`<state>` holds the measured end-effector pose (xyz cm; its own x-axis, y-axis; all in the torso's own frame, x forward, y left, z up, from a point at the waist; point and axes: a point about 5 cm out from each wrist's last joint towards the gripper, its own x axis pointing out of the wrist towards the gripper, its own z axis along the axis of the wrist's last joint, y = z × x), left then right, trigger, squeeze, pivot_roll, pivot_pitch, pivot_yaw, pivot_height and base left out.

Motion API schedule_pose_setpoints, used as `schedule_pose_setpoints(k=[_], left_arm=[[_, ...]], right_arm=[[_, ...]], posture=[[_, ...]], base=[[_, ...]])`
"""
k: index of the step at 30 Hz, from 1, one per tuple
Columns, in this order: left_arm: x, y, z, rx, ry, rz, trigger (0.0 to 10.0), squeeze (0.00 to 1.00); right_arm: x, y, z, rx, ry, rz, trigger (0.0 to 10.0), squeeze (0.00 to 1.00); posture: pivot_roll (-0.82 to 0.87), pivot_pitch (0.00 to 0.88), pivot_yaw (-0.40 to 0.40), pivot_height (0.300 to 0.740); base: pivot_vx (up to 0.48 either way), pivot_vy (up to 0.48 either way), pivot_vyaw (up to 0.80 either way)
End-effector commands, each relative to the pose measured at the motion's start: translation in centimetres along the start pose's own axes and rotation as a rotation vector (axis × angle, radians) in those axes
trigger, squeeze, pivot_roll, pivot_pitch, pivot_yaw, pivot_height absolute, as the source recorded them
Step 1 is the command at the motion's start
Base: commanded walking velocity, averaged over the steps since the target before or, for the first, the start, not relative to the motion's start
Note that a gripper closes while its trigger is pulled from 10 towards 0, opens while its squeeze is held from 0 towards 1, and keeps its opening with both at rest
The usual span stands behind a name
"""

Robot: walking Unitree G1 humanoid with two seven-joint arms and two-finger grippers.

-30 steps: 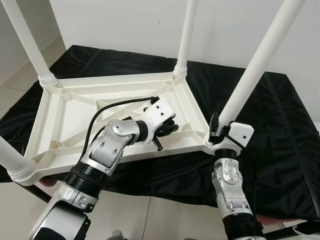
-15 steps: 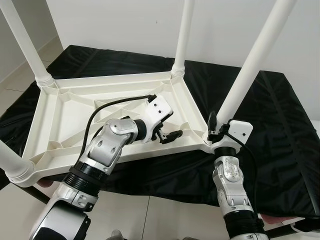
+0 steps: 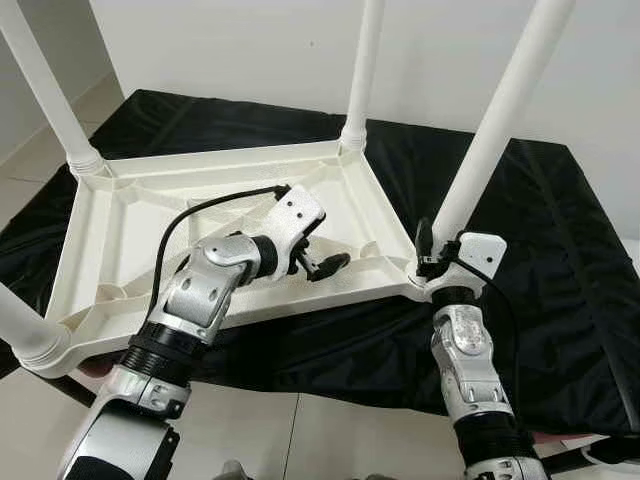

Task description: Building children table

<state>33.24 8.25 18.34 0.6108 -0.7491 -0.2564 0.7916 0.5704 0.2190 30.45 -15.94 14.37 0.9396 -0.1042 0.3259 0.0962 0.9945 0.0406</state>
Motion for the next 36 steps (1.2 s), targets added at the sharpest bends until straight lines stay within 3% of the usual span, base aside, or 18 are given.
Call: schedule_pose_setpoints(k=[1,20,33,34,36], left_arm=[[-0.1,0.8,-0.1,-0.016,-0.001,0.116,10.0,0.0],[-0.6,1.7,0.3,0.004,-0.007,0.131,10.0,0.0],[-0.5,1.8,0.5,0.009,-0.012,0.126,10.0,0.0],[-0.5,1.8,0.5,0.009,-0.013,0.126,10.0,0.0],[-0.5,1.8,0.6,0.01,-0.014,0.127,10.0,0.0]], right_arm=[[0.2,-0.2,0.1,0.002,-0.004,-0.001,10.0,0.0],[-2.8,-1.0,-3.1,-0.062,0.097,0.07,10.0,0.0],[-2.7,-1.3,-3.3,-0.045,0.096,0.071,10.0,0.0],[-2.6,-1.4,-3.2,-0.051,0.093,0.069,10.0,1.0],[-2.5,-1.5,-3.1,-0.062,0.089,0.061,10.0,0.98]], posture=[[-0.04,0.01,-0.016,0.74],[-0.05,0.013,-0.003,0.74],[-0.05,0.009,-0.002,0.74],[-0.05,0.008,-0.003,0.74],[-0.05,0.006,-0.004,0.74]], base=[[0.0,0.0,0.0],[0.0,0.0,0.0],[0.0,0.0,0.0],[0.0,0.0,0.0],[0.0,0.0,0.0]])
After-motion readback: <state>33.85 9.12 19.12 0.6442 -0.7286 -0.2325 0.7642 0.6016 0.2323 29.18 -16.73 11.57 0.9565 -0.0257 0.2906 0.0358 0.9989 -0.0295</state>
